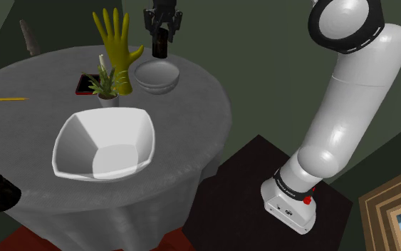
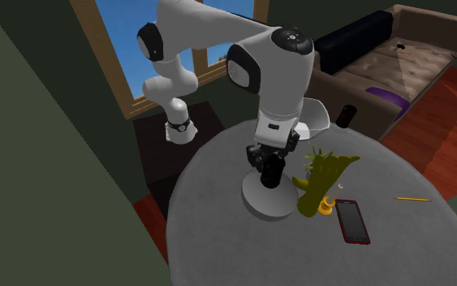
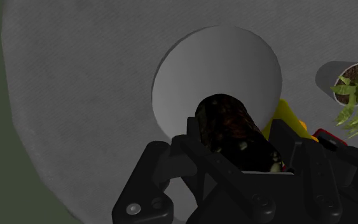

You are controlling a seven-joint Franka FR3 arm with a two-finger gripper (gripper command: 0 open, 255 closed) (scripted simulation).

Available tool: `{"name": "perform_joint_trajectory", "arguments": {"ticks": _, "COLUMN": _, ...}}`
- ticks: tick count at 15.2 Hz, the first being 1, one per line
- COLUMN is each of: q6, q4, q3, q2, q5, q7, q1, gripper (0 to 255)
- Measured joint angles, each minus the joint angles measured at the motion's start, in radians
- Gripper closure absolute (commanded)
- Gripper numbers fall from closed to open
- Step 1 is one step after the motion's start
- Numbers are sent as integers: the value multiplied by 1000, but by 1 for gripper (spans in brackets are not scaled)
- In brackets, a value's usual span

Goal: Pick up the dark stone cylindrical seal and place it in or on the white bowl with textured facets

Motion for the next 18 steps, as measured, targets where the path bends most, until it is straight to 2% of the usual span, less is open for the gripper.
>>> {"name": "perform_joint_trajectory", "arguments": {"ticks": 9, "q6": 130, "q4": -152, "q3": -2, "q2": -23, "q5": 7, "q7": -5, "q1": -11, "gripper": 255}}
{"name": "perform_joint_trajectory", "arguments": {"ticks": 16, "q6": 146, "q4": -166, "q3": -3, "q2": -21, "q5": 7, "q7": -6, "q1": -12, "gripper": 255}}
{"name": "perform_joint_trajectory", "arguments": {"ticks": 17, "q6": 146, "q4": -166, "q3": -3, "q2": -21, "q5": 7, "q7": -6, "q1": -12, "gripper": 0}}
{"name": "perform_joint_trajectory", "arguments": {"ticks": 18, "q6": 146, "q4": -166, "q3": -3, "q2": -22, "q5": 7, "q7": -6, "q1": -12, "gripper": 0}}
